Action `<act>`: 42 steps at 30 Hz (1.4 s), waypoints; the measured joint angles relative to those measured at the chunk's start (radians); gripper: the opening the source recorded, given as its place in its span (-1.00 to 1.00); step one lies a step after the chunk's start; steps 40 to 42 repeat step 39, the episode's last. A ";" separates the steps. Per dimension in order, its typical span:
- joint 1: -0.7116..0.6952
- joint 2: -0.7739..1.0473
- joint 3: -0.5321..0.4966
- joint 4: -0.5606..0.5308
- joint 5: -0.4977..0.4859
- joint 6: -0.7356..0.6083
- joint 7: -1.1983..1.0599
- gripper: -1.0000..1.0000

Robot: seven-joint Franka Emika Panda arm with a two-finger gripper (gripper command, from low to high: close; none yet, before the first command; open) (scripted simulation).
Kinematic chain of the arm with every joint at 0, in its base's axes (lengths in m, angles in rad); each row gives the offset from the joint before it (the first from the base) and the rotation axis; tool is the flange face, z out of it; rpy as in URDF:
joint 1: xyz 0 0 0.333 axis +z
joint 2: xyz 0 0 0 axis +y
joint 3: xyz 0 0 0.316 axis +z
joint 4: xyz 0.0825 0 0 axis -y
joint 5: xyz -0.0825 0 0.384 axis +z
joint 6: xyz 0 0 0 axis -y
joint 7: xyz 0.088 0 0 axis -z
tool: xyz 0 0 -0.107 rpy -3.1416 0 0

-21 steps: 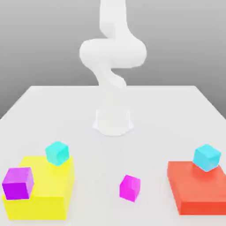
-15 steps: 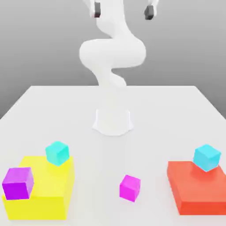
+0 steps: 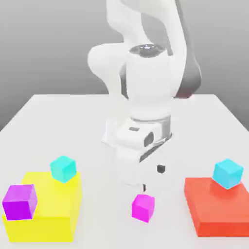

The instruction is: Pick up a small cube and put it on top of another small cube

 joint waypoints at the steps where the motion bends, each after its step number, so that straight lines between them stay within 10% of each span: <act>1: -0.002 0.032 0.003 -0.005 -0.001 0.024 -0.019 0.00; 7: -0.073 0.225 0.095 0.021 0.083 0.177 -0.104 0.00; 8: -0.094 0.257 0.118 0.027 0.096 0.203 -0.113 -1.00; 22: -0.048 0.063 0.046 -0.011 -0.016 0.046 -0.028 -1.00; 31: 0.305 -0.162 0.260 0.127 -0.037 -0.319 -0.093 -1.00; 35: 0.332 -0.069 0.279 0.124 -0.060 -0.222 -0.085 -1.00; 36: 0.329 -0.039 0.283 0.120 -0.066 -0.188 -0.080 1.00; 42: 0.329 -0.039 0.283 0.120 -0.066 -0.188 -0.080 1.00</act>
